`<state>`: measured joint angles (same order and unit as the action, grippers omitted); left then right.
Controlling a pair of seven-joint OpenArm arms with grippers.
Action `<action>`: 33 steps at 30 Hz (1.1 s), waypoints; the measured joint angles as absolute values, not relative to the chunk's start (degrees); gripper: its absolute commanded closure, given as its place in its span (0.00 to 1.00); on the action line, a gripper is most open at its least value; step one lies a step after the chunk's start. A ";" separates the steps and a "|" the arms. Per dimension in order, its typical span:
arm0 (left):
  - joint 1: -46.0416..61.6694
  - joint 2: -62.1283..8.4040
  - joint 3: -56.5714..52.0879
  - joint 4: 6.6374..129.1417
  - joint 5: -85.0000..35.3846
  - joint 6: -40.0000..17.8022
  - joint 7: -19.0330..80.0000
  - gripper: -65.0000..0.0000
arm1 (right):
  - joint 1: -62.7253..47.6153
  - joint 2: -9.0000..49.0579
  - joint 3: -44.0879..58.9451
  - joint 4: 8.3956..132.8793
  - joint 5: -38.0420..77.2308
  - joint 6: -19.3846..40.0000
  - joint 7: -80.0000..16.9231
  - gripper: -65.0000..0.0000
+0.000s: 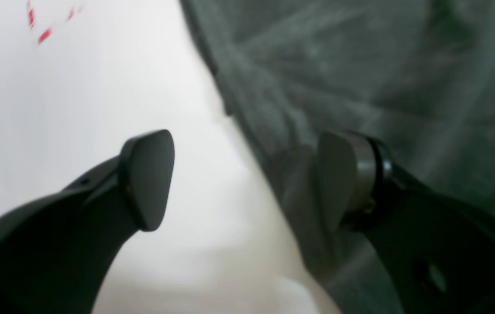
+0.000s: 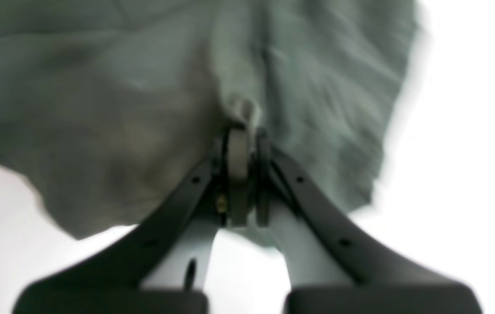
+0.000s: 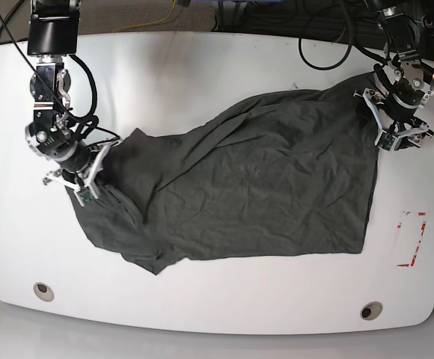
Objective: Layout the t-shirt on the table in an organized manner, then fold the t-shirt properly
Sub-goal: 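Pull the held corner with the right gripper back to flatten the shirt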
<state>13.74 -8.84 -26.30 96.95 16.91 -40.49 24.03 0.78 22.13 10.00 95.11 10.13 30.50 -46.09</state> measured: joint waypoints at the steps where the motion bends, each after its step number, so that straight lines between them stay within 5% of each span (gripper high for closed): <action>1: 13.67 -8.91 -26.26 96.75 16.93 -40.34 24.05 0.28 | -0.27 21.26 12.14 97.62 9.67 30.61 -48.14 1.00; 11: 13.58 -8.95 -25.02 94.11 16.95 -40.38 24.10 0.28 | -12.75 11.99 24.03 114.72 10.46 31.14 -60.47 1.00; 33: 11.44 -9.41 -21.65 92.82 16.88 -40.38 24.01 0.28 | -33.41 -5.69 29.61 115.35 10.50 30.59 -60.01 1.00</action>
